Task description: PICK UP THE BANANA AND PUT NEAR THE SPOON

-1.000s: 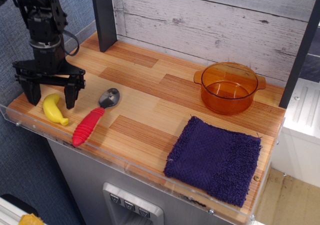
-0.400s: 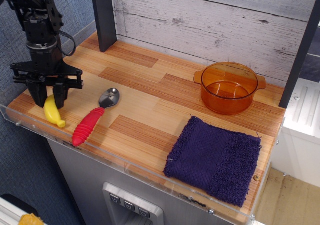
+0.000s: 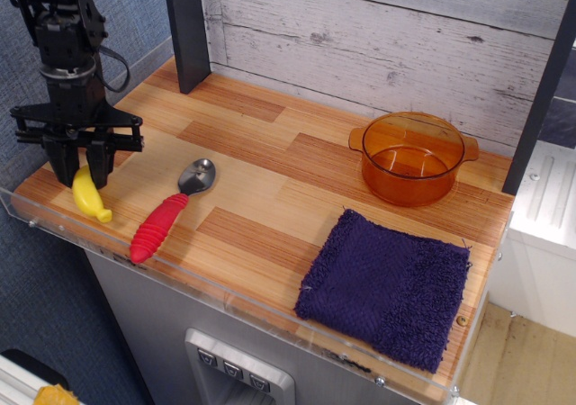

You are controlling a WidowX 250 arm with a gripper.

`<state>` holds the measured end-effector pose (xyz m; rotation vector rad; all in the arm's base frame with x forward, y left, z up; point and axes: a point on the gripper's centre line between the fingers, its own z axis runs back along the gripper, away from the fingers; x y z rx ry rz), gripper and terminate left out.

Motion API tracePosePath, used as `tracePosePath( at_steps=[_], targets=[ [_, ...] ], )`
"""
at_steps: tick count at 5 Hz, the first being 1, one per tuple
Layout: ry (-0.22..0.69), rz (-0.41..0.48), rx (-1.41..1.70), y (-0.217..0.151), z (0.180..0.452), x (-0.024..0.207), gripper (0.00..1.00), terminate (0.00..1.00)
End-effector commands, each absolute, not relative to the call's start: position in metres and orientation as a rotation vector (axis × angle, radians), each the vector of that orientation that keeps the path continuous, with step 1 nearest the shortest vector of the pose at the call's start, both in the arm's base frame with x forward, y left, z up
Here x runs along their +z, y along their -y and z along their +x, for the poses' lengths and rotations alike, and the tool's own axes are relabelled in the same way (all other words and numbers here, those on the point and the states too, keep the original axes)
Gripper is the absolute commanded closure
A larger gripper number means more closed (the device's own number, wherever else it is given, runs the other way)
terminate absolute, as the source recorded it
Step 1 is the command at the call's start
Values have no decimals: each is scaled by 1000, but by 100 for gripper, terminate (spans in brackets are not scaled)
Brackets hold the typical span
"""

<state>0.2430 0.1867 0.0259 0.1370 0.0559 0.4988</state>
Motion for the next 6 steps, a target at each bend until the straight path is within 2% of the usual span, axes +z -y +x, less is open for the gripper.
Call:
tracePosePath(
  at_steps=[1,2,3,5,6],
  targets=[
    [4,198,542,-191,249,77,100,0],
    [60,222,544,-170,255,98,100,0],
    [127,188,483,-142,265,112,100,0],
    [173,136,366,-90,277,122,100,0],
    [167,127,311,-69,275,115,100,0]
  ],
)
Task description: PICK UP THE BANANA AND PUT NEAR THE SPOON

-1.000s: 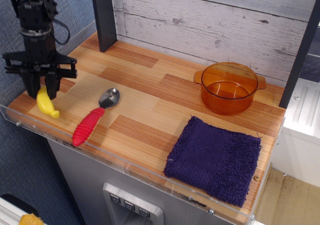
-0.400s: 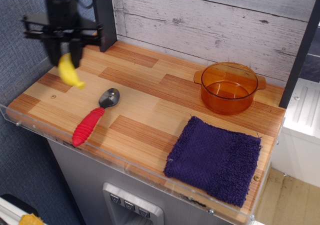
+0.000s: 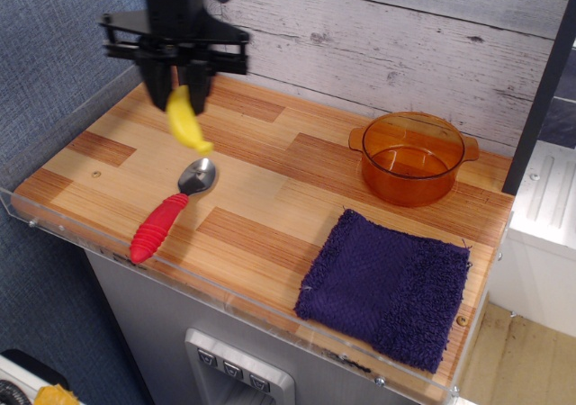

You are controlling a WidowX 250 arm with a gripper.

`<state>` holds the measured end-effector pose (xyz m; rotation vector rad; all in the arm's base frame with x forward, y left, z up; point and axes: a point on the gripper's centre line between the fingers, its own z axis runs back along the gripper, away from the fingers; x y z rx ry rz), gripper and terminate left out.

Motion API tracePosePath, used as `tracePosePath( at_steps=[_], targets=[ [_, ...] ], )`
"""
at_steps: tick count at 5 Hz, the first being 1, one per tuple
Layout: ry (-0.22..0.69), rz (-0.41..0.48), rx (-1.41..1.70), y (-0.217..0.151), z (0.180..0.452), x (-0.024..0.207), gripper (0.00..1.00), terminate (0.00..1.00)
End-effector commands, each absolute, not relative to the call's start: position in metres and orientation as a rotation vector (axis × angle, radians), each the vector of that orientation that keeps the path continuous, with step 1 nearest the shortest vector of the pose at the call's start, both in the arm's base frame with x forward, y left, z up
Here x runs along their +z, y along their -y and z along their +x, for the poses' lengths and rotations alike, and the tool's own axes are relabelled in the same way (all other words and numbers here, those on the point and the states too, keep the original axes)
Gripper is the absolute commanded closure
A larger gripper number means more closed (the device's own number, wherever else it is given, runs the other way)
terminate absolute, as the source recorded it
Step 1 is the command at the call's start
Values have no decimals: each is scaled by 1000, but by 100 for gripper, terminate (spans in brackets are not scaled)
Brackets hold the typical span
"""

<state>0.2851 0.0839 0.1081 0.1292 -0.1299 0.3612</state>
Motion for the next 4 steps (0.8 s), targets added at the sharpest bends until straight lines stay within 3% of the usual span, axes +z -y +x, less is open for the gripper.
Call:
tracePosePath(
  at_steps=[1,4],
  targets=[
    [157,141,241,-51,275,100,100,0],
    [130,183,187,-43,265,59,100,0]
  ],
)
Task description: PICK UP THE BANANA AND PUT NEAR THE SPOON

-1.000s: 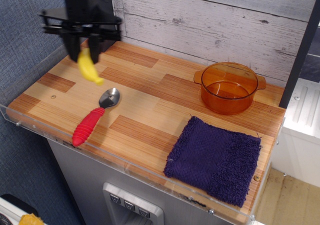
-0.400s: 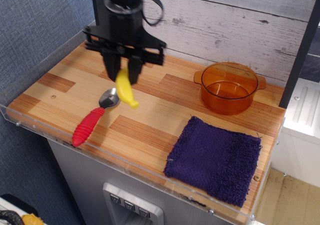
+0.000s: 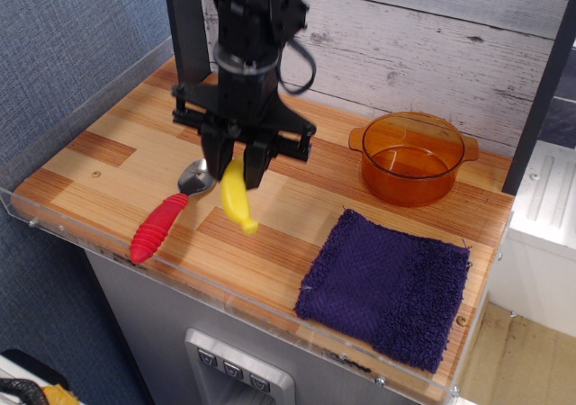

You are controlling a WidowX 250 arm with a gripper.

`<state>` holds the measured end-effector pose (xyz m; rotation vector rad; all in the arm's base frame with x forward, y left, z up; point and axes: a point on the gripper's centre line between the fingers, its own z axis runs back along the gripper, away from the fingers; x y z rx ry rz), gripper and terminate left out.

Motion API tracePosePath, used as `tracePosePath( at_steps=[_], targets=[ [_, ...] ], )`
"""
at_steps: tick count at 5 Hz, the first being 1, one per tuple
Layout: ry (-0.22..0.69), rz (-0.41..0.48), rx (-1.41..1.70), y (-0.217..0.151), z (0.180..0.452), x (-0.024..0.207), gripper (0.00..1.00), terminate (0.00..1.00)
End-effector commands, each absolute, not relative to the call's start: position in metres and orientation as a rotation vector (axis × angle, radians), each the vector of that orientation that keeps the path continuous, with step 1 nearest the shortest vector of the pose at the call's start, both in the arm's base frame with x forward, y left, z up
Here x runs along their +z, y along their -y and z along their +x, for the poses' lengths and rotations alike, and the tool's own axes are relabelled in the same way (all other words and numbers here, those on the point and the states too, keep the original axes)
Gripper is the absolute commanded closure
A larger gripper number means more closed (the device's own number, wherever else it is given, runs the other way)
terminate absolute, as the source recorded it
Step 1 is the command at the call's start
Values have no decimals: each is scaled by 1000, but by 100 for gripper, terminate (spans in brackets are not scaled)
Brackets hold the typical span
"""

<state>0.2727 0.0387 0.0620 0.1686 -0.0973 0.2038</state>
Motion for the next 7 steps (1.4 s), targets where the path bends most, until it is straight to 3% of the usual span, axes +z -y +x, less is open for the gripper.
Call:
tracePosePath(
  at_steps=[1,4,5,7],
  targets=[
    [151,180,168,-45,264,44,100,0],
    [141,114,134,-46,268,23,100,0],
    [133,99,127,-47,268,24,0,0],
    [131,102,126,-49,268,41,0,0]
  ],
)
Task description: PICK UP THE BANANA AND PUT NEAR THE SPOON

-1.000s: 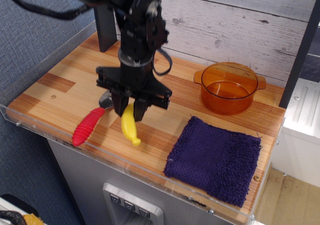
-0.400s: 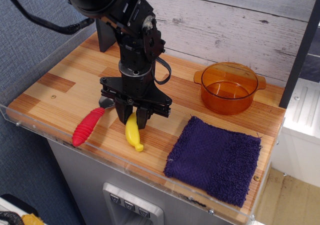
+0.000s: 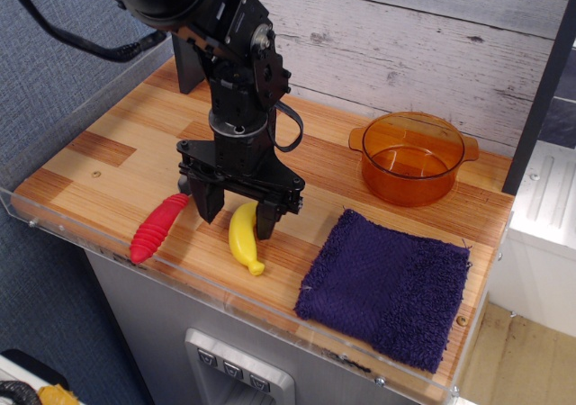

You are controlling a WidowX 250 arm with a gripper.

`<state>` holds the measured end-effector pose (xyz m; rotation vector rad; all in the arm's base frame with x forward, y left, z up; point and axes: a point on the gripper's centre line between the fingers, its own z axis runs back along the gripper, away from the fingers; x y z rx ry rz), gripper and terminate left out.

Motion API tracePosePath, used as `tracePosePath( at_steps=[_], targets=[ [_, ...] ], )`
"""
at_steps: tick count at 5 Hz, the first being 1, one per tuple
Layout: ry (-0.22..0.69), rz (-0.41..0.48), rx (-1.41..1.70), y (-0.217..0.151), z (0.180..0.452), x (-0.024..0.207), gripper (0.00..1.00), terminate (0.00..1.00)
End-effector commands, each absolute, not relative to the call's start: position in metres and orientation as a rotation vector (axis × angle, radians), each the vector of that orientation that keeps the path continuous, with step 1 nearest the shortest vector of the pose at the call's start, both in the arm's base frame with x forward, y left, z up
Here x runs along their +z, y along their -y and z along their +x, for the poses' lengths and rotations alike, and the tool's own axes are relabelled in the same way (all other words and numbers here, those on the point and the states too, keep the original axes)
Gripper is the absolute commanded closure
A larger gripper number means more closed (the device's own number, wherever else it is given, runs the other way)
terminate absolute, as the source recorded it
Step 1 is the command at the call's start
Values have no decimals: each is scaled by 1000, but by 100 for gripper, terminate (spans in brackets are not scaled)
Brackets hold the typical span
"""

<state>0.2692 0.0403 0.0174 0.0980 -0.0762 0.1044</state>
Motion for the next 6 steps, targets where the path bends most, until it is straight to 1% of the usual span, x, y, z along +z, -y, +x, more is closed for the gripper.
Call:
tracePosePath(
  at_steps=[1,2,3,5,6],
  targets=[
    [153,97,150,-52,268,58,0,0],
    [142,119,170,-61,268,81,0,0],
    [116,166,155,-77,274,101,0,0],
    [156,162,157,-121,304,114,0,0],
    [171,196,190,-139,318,115,0,0]
  ],
)
